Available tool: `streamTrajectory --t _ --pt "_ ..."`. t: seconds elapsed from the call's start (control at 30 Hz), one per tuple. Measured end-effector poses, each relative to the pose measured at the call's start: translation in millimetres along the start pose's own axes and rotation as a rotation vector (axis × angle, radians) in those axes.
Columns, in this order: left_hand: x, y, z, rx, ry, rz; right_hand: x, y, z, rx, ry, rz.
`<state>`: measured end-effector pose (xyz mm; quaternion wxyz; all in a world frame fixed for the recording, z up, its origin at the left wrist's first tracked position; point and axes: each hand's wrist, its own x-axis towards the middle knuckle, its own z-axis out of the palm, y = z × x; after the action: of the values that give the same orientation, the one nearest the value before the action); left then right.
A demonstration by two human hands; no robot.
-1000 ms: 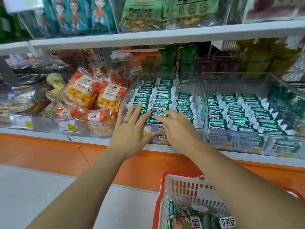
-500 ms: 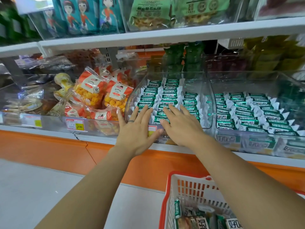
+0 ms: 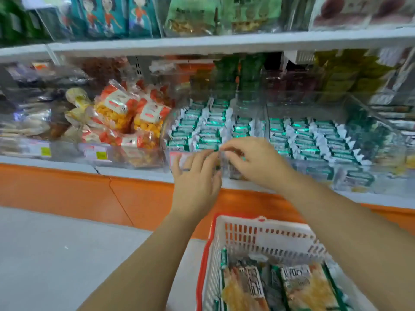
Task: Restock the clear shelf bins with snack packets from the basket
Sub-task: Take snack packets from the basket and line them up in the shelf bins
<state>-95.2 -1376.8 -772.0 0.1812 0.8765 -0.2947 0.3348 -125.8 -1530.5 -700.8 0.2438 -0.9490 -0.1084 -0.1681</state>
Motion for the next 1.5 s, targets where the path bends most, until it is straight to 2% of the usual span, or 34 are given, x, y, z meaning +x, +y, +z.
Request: streamTrajectory --t 0.1,0.23,0.3,0.47,0.57,0.67,0.87,1.0,1.07,1.17,1.37,1.5 --pt "-33 35 15 -0.125 -0.112 -0.008 -35 9 -9 0.094 -0.098 0.123" --pt "-80 66 48 -0.230 -0.315 -0.108 -82 44 -11 0.181 -0.346 0.310" --pt "-99 74 66 -0.292 -0.483 -0.211 -105 71 -4 0.213 -0.447 0.431" --pt "-147 85 119 -0.364 -0.969 -0.417 -165 143 32 0.279 -0.505 0.718" --pt "-172 92 144 -0.295 -1.246 -0.415 -211 180 64 0.164 -0.615 0.834" --pt "-188 99 156 -0.226 -1.417 -0.375 -248 209 92 0.077 -0.669 0.932" --pt "-195 111 160 -0.120 -1.417 -0.357 -280 231 121 0.204 -0.494 1.077" --pt "-194 107 162 -0.131 -1.437 -0.361 -280 225 133 0.086 -0.399 1.057" --pt "-190 106 161 -0.141 -1.465 -0.366 -275 218 128 0.107 -0.369 1.057" --pt "-172 106 158 -0.182 -1.473 -0.386 -264 209 110 0.071 -0.422 0.985" --pt "-103 129 126 -0.568 -1.347 -0.372 -229 177 35 -0.064 -0.618 0.705" --pt "-58 147 96 -0.802 -1.375 -0.411 -208 153 -35 -0.031 -0.531 0.589"
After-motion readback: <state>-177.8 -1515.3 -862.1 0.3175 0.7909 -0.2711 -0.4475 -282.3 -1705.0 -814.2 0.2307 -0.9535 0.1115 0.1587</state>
